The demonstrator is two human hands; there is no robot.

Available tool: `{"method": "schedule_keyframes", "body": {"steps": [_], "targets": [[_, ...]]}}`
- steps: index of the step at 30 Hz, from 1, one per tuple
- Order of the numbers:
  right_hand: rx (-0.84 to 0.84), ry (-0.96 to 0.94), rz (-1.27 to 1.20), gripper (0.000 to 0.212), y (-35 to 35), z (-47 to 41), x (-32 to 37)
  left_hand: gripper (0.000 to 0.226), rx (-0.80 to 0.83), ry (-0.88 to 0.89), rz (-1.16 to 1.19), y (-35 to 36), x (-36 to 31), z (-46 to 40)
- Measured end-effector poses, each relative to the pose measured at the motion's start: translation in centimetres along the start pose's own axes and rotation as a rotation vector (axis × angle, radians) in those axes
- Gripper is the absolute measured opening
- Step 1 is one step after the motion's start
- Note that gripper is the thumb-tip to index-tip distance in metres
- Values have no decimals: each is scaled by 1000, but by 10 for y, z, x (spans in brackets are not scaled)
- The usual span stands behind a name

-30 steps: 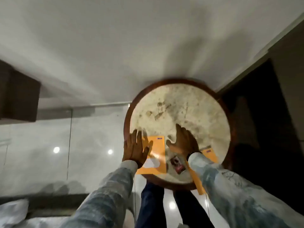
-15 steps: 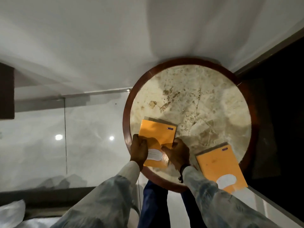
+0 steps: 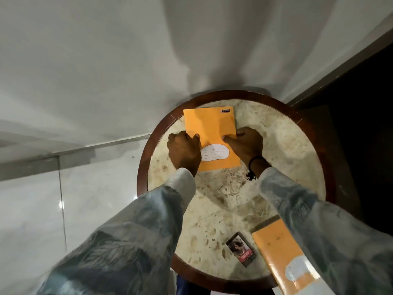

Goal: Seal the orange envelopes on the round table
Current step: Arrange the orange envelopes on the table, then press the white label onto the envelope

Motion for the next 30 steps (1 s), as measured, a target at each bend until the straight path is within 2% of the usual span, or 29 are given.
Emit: {"method": "schedule_keyframes", "body": {"steps": [2,4,7,10,14,17,22,26,30], "targets": [[0,48,13,39,-14,8,-20,42,-39,44,-91,-3,3,20],[43,88,74,39,-38,29,-45,37,-25,55,5,-6,9,58],[122,77,225,43,-89,71,-93,31,155,23,30,5,21,143],[131,44,415,49,-140,107,-145,26,345,-89,9,28,35,234],[190,121,549,72,-183,138,-220,32,527,-209,-99,61,57,336],[246,156,542,85,-191,149,-261,39,502,-320,-135,80,63,376],[224,130,496,80,-193,152,-285,41,341,-433,-58,96,58,394],[177,210,460,65,-214,149,-287,31,275,-389,93,95,42,389],[119,161,326,72,-216,120,-241,27,218,-277,200,88,13,336]]}}
Point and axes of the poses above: each hand's wrist, its own z-axis away from the middle knuckle, its own y-axis out of the palm, x = y × z, the point moved 6 cm from there along -z, towards the middle knuckle, and after that the axes turned 12 degrees about -x, right-handed, at the moved point
